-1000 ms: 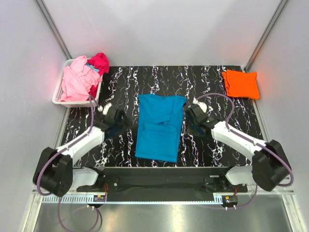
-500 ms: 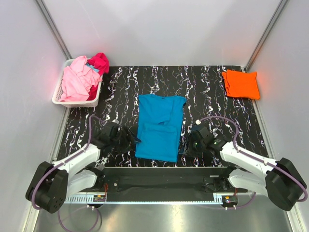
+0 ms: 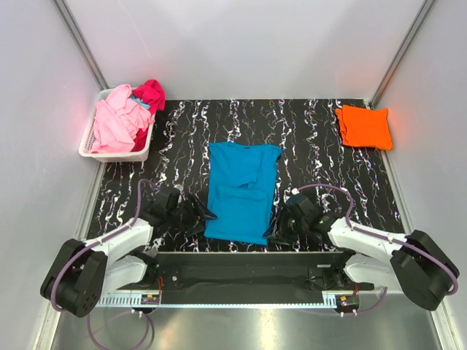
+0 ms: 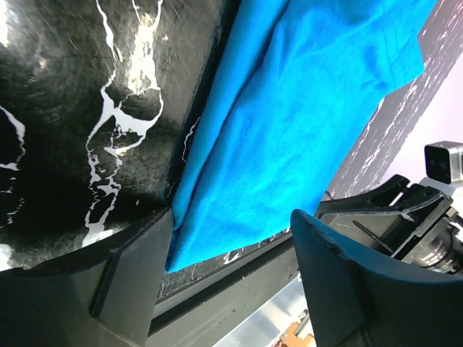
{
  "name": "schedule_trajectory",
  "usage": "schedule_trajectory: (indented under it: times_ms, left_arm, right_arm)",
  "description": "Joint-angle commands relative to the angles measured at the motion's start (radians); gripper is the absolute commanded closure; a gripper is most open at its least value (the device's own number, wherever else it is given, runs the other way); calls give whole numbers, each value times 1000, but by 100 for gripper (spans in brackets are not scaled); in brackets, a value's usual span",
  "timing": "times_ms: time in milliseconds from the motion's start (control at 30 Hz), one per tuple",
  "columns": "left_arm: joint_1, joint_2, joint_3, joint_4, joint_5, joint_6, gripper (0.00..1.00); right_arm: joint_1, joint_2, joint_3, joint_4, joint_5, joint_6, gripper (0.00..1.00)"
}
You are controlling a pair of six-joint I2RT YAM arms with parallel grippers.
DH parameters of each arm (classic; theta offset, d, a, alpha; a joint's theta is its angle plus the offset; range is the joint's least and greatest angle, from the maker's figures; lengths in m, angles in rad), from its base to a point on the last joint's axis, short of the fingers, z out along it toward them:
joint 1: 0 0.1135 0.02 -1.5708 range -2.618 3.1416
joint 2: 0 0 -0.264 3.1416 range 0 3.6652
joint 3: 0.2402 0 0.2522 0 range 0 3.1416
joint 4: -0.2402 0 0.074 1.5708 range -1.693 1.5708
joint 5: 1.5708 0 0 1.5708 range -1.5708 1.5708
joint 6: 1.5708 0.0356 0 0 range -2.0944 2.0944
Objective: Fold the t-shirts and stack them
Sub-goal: Fold the tshirt
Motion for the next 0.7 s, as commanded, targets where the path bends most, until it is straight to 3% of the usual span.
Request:
schedule_trajectory:
  times_ms: [0,167,267,367,500,600,667]
  left_arm:
    - [-1,28,-25,-15,41,-11,27]
    - [-1,37,-25,-15,58,-9,36]
    - [-1,31,-22,-19,60,-2,53]
    - [-1,17,-8,-59,41,17,61]
    - [-1,4,3,-93,40,35,62]
    - [-1,-9,1,-96,47,40,68]
    - [-1,-18,-2,-98,52,46,72]
  right_arm:
    - [17,22,-10,80,-27,32,55]
    - [26,49,-28,122,-36,51,57]
    - [27,66,-31,124,-39,67,63]
    - [31,89,-30,131,-44,70,66]
    - [37,109,-25,139,-39,74,70]
    - [38,115,-17,133,-39,70,80]
    - [40,118,-11,119,-33,67,92]
